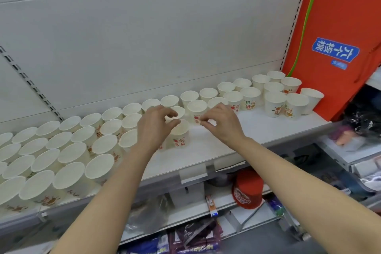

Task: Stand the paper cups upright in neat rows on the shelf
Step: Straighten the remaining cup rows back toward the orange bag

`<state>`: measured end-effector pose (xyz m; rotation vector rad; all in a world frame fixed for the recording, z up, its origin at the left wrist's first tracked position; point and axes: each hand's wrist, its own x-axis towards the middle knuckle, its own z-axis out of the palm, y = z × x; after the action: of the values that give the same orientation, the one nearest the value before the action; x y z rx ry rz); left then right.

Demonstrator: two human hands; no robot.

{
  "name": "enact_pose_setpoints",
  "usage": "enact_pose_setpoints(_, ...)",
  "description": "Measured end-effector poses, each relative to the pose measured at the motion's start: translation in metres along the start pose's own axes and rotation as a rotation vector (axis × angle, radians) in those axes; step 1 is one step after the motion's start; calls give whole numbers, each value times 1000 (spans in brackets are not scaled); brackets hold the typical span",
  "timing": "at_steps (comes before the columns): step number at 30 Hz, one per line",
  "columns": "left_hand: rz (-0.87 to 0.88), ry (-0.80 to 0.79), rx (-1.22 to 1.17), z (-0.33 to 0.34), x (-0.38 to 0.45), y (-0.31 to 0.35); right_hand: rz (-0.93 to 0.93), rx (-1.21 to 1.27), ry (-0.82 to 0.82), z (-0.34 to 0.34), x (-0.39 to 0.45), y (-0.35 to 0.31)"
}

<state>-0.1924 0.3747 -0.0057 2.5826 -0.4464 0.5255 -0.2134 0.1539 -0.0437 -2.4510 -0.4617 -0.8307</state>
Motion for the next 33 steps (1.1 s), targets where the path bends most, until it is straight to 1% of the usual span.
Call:
enact_pose_setpoints(6,111,-103,21,62,45,84,120,-187,35,-64,-10,88)
enact_pose_setpoints(10,155,-143,131,103,73,130,232,-306,81,-100,-25,140)
enact_pose_setpoints(13,133,-192,231,126,90,152,317,-385,31,-121,-37,171)
enact_pose_setpoints(16,99,-208,299,139,98,165,303,-370,-12,-135,-43,189)
enact_pose_setpoints(19,60,-189,288,146,100,168,293,-328,-48,-143,-44,200)
enact_pose_setpoints(25,23,-74,85,119,98,168,243,-295,-147,-140,-35,211)
enact_pose_setpoints(29,-43,-64,-82,83,85,158,231,-370,-182,-134,-25,210)
enact_pose_setpoints(33,-99,-57,-198,50,57,139,261,-440,-257,-129,-11,202)
